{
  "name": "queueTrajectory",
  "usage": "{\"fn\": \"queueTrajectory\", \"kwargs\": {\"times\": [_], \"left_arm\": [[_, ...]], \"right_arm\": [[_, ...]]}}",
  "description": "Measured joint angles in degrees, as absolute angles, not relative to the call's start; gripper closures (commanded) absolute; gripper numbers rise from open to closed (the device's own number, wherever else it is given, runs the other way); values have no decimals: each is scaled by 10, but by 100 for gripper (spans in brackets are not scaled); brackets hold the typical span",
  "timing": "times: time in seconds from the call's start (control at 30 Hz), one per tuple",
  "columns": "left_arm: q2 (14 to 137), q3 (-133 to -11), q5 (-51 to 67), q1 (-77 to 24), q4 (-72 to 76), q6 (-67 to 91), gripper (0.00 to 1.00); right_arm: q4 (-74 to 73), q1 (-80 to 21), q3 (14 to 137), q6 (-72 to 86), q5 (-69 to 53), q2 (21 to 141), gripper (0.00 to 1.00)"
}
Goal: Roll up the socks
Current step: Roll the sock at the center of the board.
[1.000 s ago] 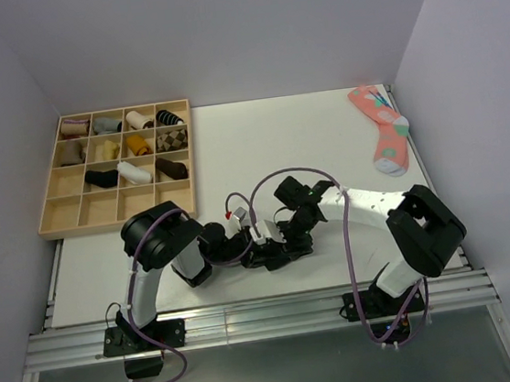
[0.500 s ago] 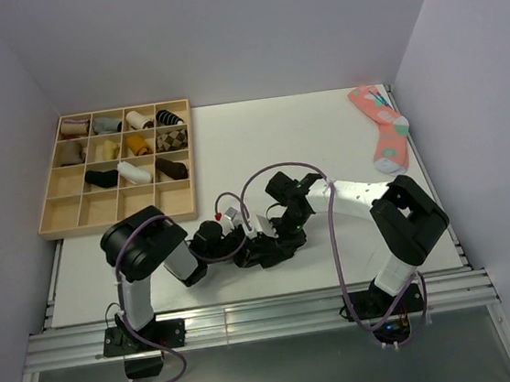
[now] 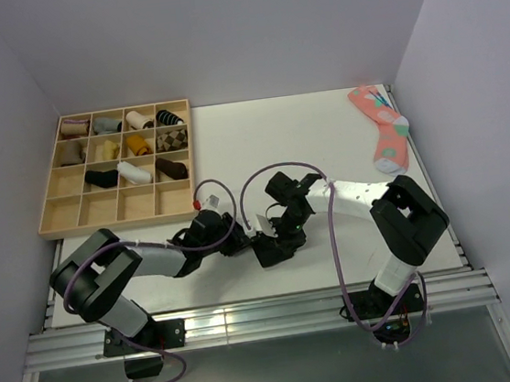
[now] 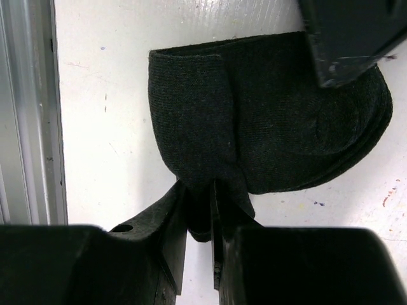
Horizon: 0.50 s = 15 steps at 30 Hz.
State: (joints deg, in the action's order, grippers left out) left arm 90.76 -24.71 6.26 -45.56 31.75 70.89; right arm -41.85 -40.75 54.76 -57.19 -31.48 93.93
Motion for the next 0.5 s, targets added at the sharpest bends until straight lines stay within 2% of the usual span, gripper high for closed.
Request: {"fn": "queueTrajectory", "kwargs": {"times": [0.27,0.5], "left_arm": [[904,-315,13,-456,190,656,63],[900,-323,14,-456,178,623,58]], "right_arm": [[-417,-408,548,-565,-313,940,81],[-418,-408,549,-564,-313,941,81]]}}
